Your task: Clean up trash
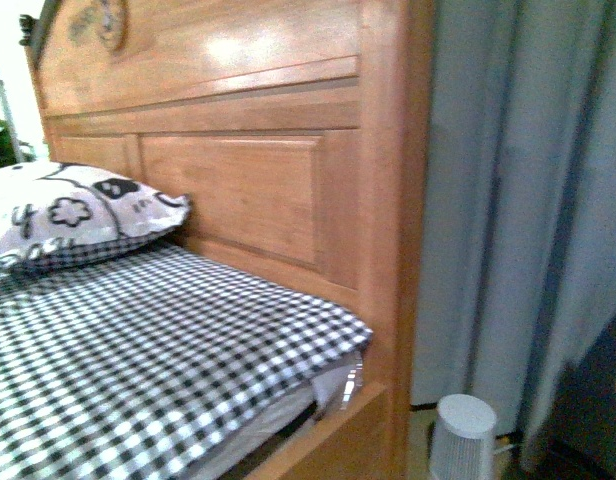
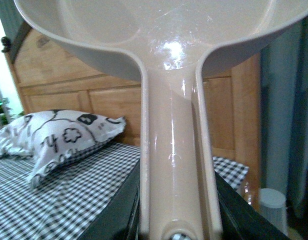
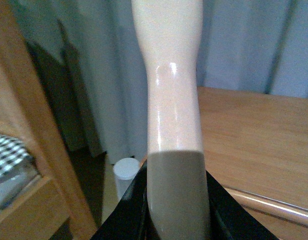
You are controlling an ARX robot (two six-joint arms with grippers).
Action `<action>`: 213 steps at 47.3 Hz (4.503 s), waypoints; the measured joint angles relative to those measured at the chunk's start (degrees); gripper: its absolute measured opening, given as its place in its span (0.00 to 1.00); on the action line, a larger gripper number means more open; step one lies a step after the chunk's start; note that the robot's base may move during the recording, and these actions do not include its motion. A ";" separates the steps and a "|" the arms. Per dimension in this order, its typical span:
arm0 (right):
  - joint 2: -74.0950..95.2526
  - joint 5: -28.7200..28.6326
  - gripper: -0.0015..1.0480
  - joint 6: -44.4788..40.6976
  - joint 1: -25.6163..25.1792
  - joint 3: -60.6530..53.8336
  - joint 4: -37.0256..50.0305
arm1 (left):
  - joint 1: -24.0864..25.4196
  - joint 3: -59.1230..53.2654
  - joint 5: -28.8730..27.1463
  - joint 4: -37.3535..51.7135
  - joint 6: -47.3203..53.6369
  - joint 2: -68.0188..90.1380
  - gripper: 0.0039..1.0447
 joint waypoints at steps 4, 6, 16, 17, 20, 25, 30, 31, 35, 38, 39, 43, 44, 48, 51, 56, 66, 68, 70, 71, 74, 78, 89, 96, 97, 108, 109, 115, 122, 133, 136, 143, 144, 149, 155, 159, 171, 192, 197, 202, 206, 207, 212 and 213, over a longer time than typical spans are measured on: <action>0.00 0.02 0.19 0.00 0.00 -0.02 0.00 | 0.00 0.00 -0.02 0.00 0.00 -0.02 0.25; 0.00 0.15 0.19 0.02 -0.02 0.00 0.00 | 0.00 0.00 0.11 0.00 0.00 0.00 0.25; -0.02 -0.09 0.19 0.02 0.00 -0.04 0.00 | 0.00 0.00 0.09 0.00 0.00 -0.02 0.25; -0.02 0.02 0.19 0.02 0.00 -0.04 0.00 | 0.00 0.00 0.09 0.00 0.00 0.00 0.25; -0.02 0.02 0.19 0.04 0.00 -0.04 0.00 | 0.00 0.00 0.07 0.00 0.00 0.00 0.25; -0.02 -0.02 0.19 0.02 0.00 -0.02 0.00 | 0.00 0.00 0.11 0.00 0.00 -0.02 0.25; -0.02 0.07 0.19 0.02 -0.02 -0.04 0.00 | 0.00 -0.02 0.11 0.00 0.00 0.02 0.25; -0.02 -0.04 0.19 0.02 -0.02 -0.04 0.00 | 0.00 -0.02 0.09 0.00 0.00 0.11 0.25; -0.02 0.00 0.19 0.02 0.02 -0.04 0.00 | 0.00 -0.02 0.07 0.00 0.00 0.00 0.25; 0.00 -0.20 0.19 0.00 0.02 -0.04 0.00 | 0.00 -0.02 -0.20 0.00 0.00 -0.02 0.25; 0.00 -0.52 0.19 0.00 0.11 -0.04 0.00 | 0.02 -0.02 -0.50 0.00 -0.04 -0.02 0.25; 0.31 -1.07 0.19 -0.02 0.33 -0.04 0.00 | -0.20 0.63 -2.99 -2.51 -1.62 -0.04 0.25; 0.35 -0.79 0.19 0.00 0.31 -0.04 0.00 | -0.55 2.05 -5.09 -6.93 -2.78 0.11 0.25; 0.33 0.02 0.19 0.04 0.17 -0.04 0.00 | 0.31 7.43 -7.30 -19.85 -6.32 2.58 0.25; 0.33 0.02 0.19 0.02 0.13 -0.04 0.00 | 3.19 11.19 -5.86 -27.02 -6.67 6.14 0.25; -0.15 0.26 0.19 0.04 0.09 -0.02 0.02 | 9.33 15.37 3.28 -28.33 -4.35 15.23 0.25; 0.00 0.04 0.19 0.04 0.09 -0.04 0.00 | 13.35 24.17 15.91 -25.14 9.90 31.50 0.25; -0.02 0.02 0.19 0.02 0.09 -0.04 0.00 | 13.22 25.05 17.27 -26.03 13.16 33.70 0.25; -0.02 0.02 0.19 0.04 0.09 -0.04 0.00 | 12.92 25.66 17.94 -27.15 16.06 35.85 0.25; -0.02 0.00 0.19 0.04 0.09 -0.04 0.00 | 12.61 25.94 18.16 -27.98 17.51 37.16 0.25; -0.02 0.00 0.19 0.04 0.09 -0.04 0.00 | 11.80 26.49 18.32 -30.40 23.58 40.81 0.25; -0.02 0.00 0.19 0.04 0.09 -0.04 0.00 | 10.60 26.75 17.90 -30.73 29.99 45.62 0.25; -0.02 0.00 0.19 0.04 0.09 -0.04 0.00 | 7.91 30.03 18.60 -31.23 35.28 52.81 0.25; -0.02 0.00 0.19 0.04 0.09 -0.04 0.00 | 6.27 33.03 19.17 -32.17 38.01 57.64 0.25; -0.02 0.00 0.19 0.04 0.09 -0.04 0.00 | 6.19 33.42 19.23 -32.65 38.58 58.16 0.25; -0.02 0.00 0.19 0.04 0.09 -0.04 0.00 | 5.99 37.16 19.39 -38.38 43.04 63.45 0.25; -0.02 0.02 0.19 0.04 0.09 -0.04 0.00 | 5.99 37.44 19.39 -38.38 43.04 63.84 0.25; -0.02 0.00 0.19 0.04 0.09 -0.04 0.00 | 5.64 39.76 18.75 -38.97 43.28 66.05 0.25; -0.02 0.00 0.19 0.02 0.09 -0.04 0.00 | 4.74 42.66 17.68 -41.46 44.15 68.52 0.25; -0.02 0.00 0.19 0.04 0.09 -0.04 0.00 | 3.80 46.05 16.33 -43.89 44.94 71.78 0.25; -0.02 0.02 0.19 0.04 0.09 -0.04 0.00 | 3.63 47.15 15.87 -44.92 45.18 72.39 0.25; -0.02 0.00 0.19 0.02 0.09 -0.04 0.00 | 3.13 48.24 15.08 -45.24 45.46 73.09 0.25; -0.02 0.02 0.19 0.04 0.09 -0.04 0.00 | 3.04 48.41 14.91 -45.51 45.57 73.16 0.25; -0.02 0.00 0.19 0.04 0.09 -0.04 0.00 | 2.95 48.61 14.60 -45.77 45.72 73.33 0.25; -0.02 0.00 0.19 0.04 0.09 -0.04 0.00 | 2.95 48.63 14.58 -45.77 45.75 73.40 0.25; -0.02 0.02 0.19 0.04 0.09 -0.04 0.00 | 2.95 48.63 14.58 -45.79 45.75 73.42 0.25; 23.89 -25.00 0.19 -2.54 -1.73 14.03 -7.65 | 2.84 48.63 14.45 -45.79 45.79 73.46 0.25; 71.17 -20.46 0.19 -10.25 3.26 40.48 2.32 | 2.84 48.65 14.45 -45.81 45.81 73.48 0.25; 80.00 -17.22 0.19 -11.08 4.11 47.56 1.51 | 2.84 48.65 14.45 -45.81 45.81 73.48 0.25; 85.40 -13.64 0.19 -12.41 4.48 51.74 1.03 | 2.84 48.65 14.45 -45.81 45.81 73.48 0.25; 88.70 -11.76 0.19 -13.59 4.76 53.31 0.33 | 2.84 48.65 14.45 -45.81 45.81 73.48 0.25; 89.33 -11.91 0.19 -13.73 4.81 53.53 0.00 | 2.84 48.65 14.45 -45.81 45.81 73.48 0.25; 91.21 -12.87 0.19 -14.14 5.95 54.34 -2.89 | 2.84 48.65 14.45 -45.81 45.81 73.48 0.25; 91.21 -13.27 0.19 -14.10 6.08 54.64 -3.80 | 2.84 48.65 14.45 -45.81 45.81 73.48 0.25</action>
